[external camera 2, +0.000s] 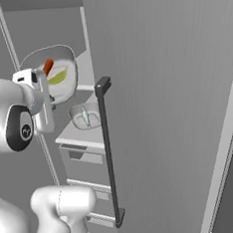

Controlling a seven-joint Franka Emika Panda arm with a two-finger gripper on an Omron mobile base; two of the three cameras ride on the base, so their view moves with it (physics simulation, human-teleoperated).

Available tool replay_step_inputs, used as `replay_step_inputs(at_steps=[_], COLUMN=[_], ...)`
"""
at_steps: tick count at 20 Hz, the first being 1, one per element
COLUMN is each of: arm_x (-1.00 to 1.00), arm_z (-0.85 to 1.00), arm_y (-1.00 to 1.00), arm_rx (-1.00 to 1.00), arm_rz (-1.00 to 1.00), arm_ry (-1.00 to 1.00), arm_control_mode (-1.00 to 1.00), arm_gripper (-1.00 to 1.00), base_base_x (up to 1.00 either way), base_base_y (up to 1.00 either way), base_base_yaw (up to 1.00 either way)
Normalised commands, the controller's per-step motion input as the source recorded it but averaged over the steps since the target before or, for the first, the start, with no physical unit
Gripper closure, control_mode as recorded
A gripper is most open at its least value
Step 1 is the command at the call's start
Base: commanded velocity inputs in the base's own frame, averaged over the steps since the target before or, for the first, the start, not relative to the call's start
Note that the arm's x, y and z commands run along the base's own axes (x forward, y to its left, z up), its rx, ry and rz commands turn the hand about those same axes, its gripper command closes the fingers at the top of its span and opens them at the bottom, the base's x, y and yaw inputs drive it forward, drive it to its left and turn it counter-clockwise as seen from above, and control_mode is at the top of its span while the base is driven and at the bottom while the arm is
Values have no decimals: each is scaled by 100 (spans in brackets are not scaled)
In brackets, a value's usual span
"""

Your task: Take the meat container that has the fish and place it on the second highest rack of the freezer. Then take the vegetable container that has the carrot and lemon wedge and place it on the highest rack of the freezer.

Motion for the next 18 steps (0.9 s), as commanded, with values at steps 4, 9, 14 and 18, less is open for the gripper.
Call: replay_step_inputs(at_steps=[4,9,14,18], arm_x=[81,62,68,86], arm_z=[36,5,-24,-1], arm_y=[0,0,0,0], arm_rx=[0,0,0,0], arm_rz=[-4,-4,-6,-3], arm_ry=[1,12,5,0], arm_control_mode=[-100,-100,-100,-100], arm_gripper=[100,100,100,100], base_base_x=[0,0,0,0], base_base_y=[0,0,0,0], base_base_yaw=[0,0,0,0])
